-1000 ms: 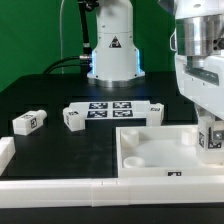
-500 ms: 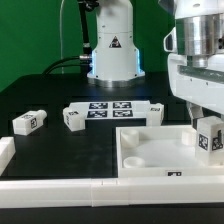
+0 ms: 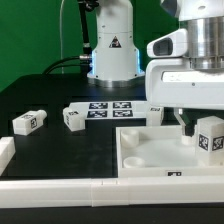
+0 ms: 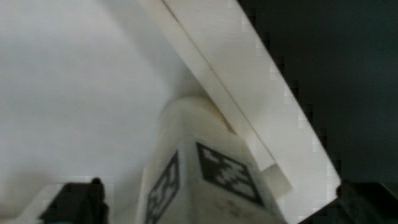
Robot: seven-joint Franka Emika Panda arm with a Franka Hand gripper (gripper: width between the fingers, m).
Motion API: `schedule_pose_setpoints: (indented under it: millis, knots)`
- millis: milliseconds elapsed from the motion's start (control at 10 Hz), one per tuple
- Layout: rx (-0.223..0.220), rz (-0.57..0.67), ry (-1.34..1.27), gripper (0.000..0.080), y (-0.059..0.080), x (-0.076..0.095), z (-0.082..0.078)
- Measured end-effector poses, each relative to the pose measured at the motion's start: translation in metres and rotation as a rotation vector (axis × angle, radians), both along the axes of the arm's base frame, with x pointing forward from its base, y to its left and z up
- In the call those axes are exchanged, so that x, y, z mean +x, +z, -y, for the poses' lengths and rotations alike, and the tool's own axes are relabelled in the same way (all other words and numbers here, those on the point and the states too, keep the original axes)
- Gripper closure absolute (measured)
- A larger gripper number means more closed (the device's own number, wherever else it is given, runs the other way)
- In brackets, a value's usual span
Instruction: Assemble one leg
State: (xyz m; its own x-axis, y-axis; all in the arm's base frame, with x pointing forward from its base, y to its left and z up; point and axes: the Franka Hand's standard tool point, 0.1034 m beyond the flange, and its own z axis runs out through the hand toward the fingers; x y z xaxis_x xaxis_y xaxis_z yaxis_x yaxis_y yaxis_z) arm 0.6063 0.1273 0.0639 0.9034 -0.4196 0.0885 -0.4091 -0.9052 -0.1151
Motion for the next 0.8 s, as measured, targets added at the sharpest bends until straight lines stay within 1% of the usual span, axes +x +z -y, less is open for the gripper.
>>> schedule_pose_setpoints:
  millis: [100,300,400,500,600,700,800]
  knots:
    - [-0.013,-0.002,0.117,0.015,-0.0008,-0.001,0.0018]
    - [-0.05,-0.005,0.378,0.015,0.0025,0.0007,0.0029]
    - [-0.059,-0.001,0.429,0.015,0.0036,0.0015,0.0045]
    - [-0.081,0.023,0.503,0.015,0.0063,0.004,0.0073]
    - [-0.089,0.047,0.509,0.015,0.0088,0.0034,0.0086]
    - [-0.091,0.043,0.519,0.0182,0.007,0.0025,0.0094]
    - [-0.091,0.043,0.518,0.0182,0.0067,0.0024,0.0095]
